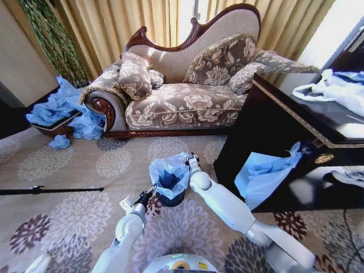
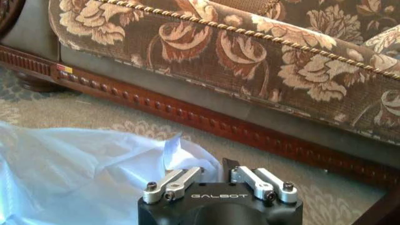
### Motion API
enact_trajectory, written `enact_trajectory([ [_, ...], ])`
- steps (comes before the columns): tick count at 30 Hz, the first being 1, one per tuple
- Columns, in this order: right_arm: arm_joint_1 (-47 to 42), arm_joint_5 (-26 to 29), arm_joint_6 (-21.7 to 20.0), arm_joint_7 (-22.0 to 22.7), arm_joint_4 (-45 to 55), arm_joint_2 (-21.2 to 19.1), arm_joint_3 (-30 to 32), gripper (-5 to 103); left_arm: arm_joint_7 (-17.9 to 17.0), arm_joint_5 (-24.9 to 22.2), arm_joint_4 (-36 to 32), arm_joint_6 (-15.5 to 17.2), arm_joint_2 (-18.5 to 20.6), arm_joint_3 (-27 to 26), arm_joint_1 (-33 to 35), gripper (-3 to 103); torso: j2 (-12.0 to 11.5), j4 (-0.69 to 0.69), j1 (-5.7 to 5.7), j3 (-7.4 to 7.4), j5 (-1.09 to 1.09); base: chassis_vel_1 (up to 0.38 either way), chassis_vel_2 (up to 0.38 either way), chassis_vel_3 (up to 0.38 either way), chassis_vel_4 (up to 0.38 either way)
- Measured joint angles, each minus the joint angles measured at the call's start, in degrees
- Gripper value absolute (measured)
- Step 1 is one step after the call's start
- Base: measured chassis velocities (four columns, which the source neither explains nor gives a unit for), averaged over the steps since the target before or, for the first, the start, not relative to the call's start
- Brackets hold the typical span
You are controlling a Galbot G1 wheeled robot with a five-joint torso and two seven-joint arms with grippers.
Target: Place a garbage bag over the trash bin.
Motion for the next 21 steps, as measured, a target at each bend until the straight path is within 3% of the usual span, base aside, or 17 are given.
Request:
enact_trajectory([
  [1, 0.0, 0.0, 0.0, 0.0, 0.0, 0.0, 0.0, 14, 0.0, 0.0, 0.0, 0.0, 0.0, 0.0, 0.0, 90, 0.0, 0.0, 0.0, 0.0, 0.0, 0.0, 0.0, 0.0, 0.0],
  [4, -0.08, 0.0, 0.23, -0.05, 0.06, -0.47, 0.2, 2, 0.37, 0.07, 1.33, -0.01, -0.43, 0.31, -0.57, 74, 0.0, 0.0, 0.0, 0.0, 0.0, 0.0, 0.0, 0.0, 0.0],
  [5, -0.08, 0.0, 0.23, -0.05, 0.06, -0.47, 0.2, 2, 0.37, 0.07, 1.33, -0.01, -0.43, 0.31, -0.57, 74, 0.0, 0.0, 0.0, 0.0, 0.0, 0.0, 0.0, 0.0, 0.0],
  [12, -0.31, -0.07, 0.62, -0.45, 0.2, -0.81, 0.49, 0, 1.14, 0.31, 2.09, -0.14, -0.71, 0.28, -0.69, 41, 0.0, 0.0, 0.0, 0.0, 0.0, 0.0, 0.0, 0.0, 0.0],
  [20, -0.57, -0.16, 1.05, -0.53, 0.17, -0.99, 0.56, 0, 1.77, 0.49, 2.56, -0.34, -0.85, 0.32, -1.54, 19, 0.0, 0.0, 0.0, 0.0, 0.0, 0.0, 0.0, 0.0, 0.0],
  [21, -0.6, -0.17, 1.07, -0.52, 0.22, -1.11, 0.56, 0, 1.94, 0.53, 2.56, -0.35, -0.85, 0.36, -1.7, 8, 0.0, 0.0, 0.0, 0.0, 0.0, 0.0, 0.0, 0.0, 0.0],
])
